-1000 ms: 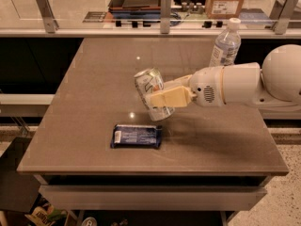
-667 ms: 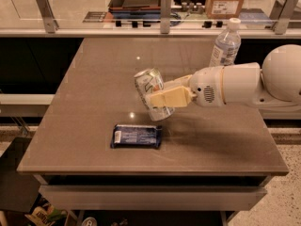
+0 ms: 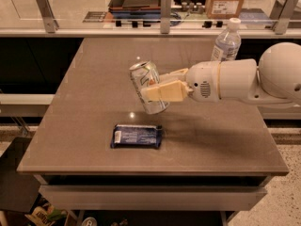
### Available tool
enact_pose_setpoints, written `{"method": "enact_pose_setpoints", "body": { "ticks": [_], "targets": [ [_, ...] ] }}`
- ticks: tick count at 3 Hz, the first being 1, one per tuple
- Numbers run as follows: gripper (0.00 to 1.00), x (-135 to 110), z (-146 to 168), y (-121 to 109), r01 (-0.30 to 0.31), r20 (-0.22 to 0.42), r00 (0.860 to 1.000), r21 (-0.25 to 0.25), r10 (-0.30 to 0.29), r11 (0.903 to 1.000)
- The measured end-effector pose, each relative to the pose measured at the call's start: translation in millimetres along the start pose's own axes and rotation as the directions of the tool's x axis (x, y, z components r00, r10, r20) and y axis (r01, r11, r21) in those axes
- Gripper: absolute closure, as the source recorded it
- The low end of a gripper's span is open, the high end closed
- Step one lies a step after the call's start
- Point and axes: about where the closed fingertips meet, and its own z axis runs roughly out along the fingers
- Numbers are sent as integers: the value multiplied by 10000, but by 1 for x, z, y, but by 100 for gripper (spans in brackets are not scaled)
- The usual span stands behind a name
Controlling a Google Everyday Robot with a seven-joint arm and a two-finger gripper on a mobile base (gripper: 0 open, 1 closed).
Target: Place 7up can upright
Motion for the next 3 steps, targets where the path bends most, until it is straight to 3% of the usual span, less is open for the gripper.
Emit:
{"method": "enact_pose_setpoints", "body": {
  "ticks": [1, 2, 3],
  "targets": [
    [100, -14, 5, -2, 580, 504, 9971, -95, -574, 9983],
    [100, -16, 6, -1, 1356, 1012, 9855, 108, -1360, 9907],
    [100, -11, 10, -8, 1599, 1661, 9724, 368, -1639, 9864]
  ]
}}
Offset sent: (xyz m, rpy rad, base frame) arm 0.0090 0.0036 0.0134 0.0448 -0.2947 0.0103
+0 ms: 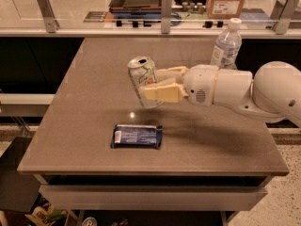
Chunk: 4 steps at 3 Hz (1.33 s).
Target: Place 7up can upright
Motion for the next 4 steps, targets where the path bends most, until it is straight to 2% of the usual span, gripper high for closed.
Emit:
{"method": "enact_pose_setpoints", "body": {
  "ticks": [1, 4],
  "targets": [
    [100, 8, 1, -8, 94, 429, 9990, 147, -101, 9998],
    [100, 38, 2, -23, -293, 739, 9969, 169, 280, 9994]
  ]
}}
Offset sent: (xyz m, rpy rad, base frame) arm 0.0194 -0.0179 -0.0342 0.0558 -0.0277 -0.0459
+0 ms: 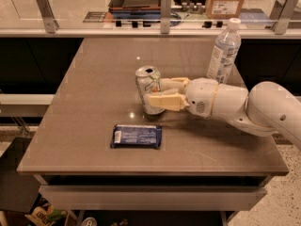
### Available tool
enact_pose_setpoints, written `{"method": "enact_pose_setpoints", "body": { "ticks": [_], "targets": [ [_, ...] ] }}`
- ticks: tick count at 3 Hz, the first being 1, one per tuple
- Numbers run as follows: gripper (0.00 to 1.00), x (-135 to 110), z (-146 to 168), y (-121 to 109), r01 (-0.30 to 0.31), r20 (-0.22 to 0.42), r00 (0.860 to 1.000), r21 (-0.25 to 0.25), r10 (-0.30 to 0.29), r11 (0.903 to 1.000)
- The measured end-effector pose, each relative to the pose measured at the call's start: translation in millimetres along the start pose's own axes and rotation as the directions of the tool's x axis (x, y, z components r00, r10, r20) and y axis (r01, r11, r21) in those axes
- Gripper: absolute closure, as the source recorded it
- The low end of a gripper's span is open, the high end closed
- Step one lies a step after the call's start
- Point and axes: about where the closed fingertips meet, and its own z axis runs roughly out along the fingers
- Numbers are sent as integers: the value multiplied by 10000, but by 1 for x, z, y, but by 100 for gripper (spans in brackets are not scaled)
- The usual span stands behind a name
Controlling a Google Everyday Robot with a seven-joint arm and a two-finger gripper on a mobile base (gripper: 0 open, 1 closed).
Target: Place 7up can upright
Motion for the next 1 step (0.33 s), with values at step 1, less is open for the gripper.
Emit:
{"method": "enact_pose_setpoints", "body": {
  "ticks": [1],
  "targets": [
    [83, 0, 2, 1, 15, -13, 10000, -36, -15, 10000]
  ]
}}
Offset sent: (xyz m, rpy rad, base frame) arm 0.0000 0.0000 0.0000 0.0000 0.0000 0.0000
